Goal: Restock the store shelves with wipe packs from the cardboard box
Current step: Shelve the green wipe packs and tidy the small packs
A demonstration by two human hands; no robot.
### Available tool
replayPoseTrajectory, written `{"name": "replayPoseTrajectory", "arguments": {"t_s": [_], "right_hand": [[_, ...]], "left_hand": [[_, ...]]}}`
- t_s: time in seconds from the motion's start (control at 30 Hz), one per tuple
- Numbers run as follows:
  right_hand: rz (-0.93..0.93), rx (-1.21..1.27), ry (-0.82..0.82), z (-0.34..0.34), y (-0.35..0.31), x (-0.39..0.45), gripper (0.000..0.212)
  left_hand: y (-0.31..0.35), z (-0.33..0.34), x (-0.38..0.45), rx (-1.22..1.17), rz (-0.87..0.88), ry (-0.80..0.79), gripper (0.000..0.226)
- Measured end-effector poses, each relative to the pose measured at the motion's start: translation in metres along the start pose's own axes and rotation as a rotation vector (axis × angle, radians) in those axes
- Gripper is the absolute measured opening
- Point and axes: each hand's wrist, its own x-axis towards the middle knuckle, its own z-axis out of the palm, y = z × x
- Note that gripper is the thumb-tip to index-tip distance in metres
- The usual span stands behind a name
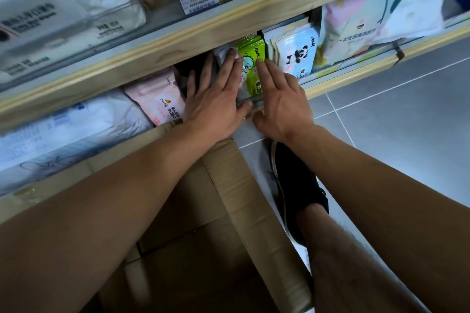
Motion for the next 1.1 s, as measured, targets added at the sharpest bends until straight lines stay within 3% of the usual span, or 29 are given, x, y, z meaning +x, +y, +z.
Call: {"name": "replayPoseTrajectory", "arguments": {"t_s": [0.1,0.23,0.33,0.5,0.67,0.9,1.1], "right_hand": [[-0.009,0.047,0.013,-0.004,0.002,-0.002,0.092],[-0.021,0.139,0.245,-0.013,0.022,-0.017,0.072],[0.032,0.136,0.322,-0.022,0.046,-0.02,0.069],[0.086,0.042,0.15,-0.024,0.061,-0.011,0.086],[0.078,-0.013,0.067,-0.021,0.06,-0.013,0.094],[0.079,-0.036,0.05,-0.02,0.056,-0.01,0.097],[0.017,-0.029,0.17,-0.021,0.048,-0.012,0.089]], "left_hand": [[0.004,-0.002,0.0,-0.008,-0.008,0.024,0.083],[0.017,-0.012,-0.003,-0.025,0.011,0.175,0.068],[0.038,-0.018,0.007,0.003,0.045,0.274,0.058],[0.078,-0.019,0.031,0.099,0.088,0.22,0.066],[0.064,-0.003,0.034,0.156,0.1,0.095,0.08],[0.051,0.003,0.038,0.176,0.133,0.073,0.095],[0.054,-0.011,0.018,0.132,0.104,0.122,0.096]]}}
